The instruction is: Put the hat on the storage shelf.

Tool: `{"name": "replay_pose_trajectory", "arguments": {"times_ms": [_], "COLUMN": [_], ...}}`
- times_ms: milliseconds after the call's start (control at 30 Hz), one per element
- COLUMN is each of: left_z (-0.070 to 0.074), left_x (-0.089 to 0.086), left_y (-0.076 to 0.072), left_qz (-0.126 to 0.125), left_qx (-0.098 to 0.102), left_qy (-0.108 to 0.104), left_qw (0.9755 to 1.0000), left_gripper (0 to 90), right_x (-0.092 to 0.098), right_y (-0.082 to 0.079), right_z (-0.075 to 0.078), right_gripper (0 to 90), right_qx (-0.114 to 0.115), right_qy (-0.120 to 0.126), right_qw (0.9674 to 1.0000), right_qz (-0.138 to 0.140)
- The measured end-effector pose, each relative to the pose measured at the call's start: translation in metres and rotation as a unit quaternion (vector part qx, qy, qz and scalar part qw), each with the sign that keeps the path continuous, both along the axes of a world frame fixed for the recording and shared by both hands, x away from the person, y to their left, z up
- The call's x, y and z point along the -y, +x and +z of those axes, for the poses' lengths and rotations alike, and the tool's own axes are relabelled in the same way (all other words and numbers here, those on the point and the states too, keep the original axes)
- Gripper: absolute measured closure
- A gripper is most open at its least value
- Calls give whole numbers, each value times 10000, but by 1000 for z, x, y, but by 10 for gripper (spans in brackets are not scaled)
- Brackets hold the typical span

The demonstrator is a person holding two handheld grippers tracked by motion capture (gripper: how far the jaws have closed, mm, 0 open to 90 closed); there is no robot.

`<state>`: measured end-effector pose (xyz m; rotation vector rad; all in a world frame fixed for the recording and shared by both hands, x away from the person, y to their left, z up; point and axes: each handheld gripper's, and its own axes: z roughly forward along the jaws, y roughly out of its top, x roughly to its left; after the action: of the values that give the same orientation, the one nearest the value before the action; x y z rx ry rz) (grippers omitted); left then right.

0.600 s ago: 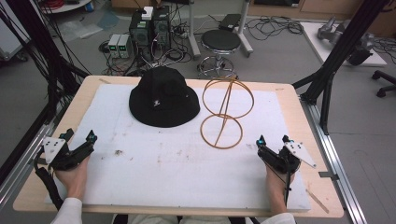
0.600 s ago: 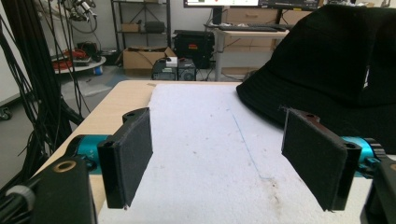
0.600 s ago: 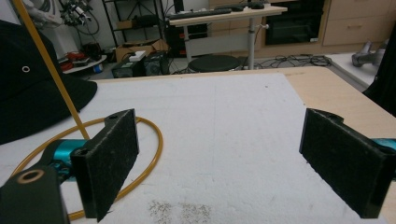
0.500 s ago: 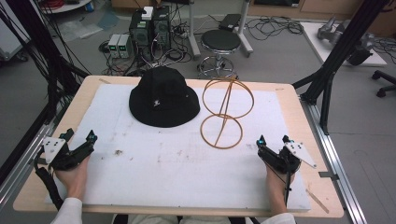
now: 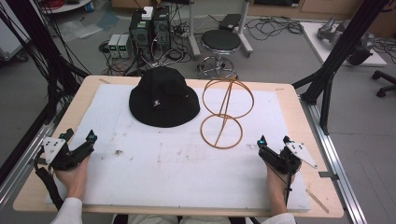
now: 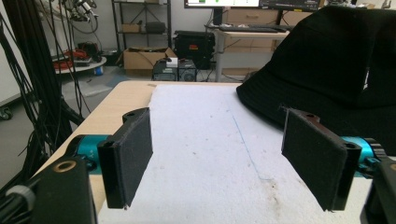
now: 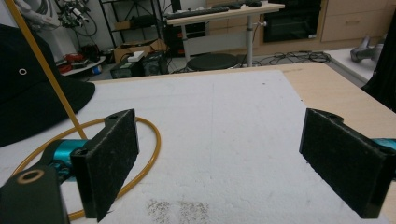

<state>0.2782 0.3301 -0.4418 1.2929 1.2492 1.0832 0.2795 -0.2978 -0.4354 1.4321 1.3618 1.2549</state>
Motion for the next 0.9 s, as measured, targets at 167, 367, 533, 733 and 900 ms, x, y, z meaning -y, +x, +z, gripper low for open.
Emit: {"name": "replay_pose_trajectory", "arguments": {"times_ms": [167, 367, 533, 733, 900], "left_z": [0, 2, 7, 17, 33], "left_x": [0, 1, 1, 5, 10], "left_y": [0, -1, -3, -6, -8], "left_qz": [-29, 6, -3, -75, -109], "left_qx": [-32, 18, 23, 79, 29], "left_qy": [-33, 13, -77, -24, -113], "left_qw": [10000, 10000, 10000, 9999, 9999], "left_gripper": [248, 248, 248, 245, 257], "right_x": [0, 1, 1, 0, -1], "right_y": [0, 0, 0, 0, 1], "right_z": [0, 0, 0, -1, -1], "right_gripper": [110, 110, 110, 111, 110], "right_qx": [-2, -18, -26, -32, -35], "right_qy": [11, 39, 47, 69, 19], "right_qw": [10000, 10000, 10000, 10000, 10000], "right_qz": [7, 7, 14, 29, 67]}}
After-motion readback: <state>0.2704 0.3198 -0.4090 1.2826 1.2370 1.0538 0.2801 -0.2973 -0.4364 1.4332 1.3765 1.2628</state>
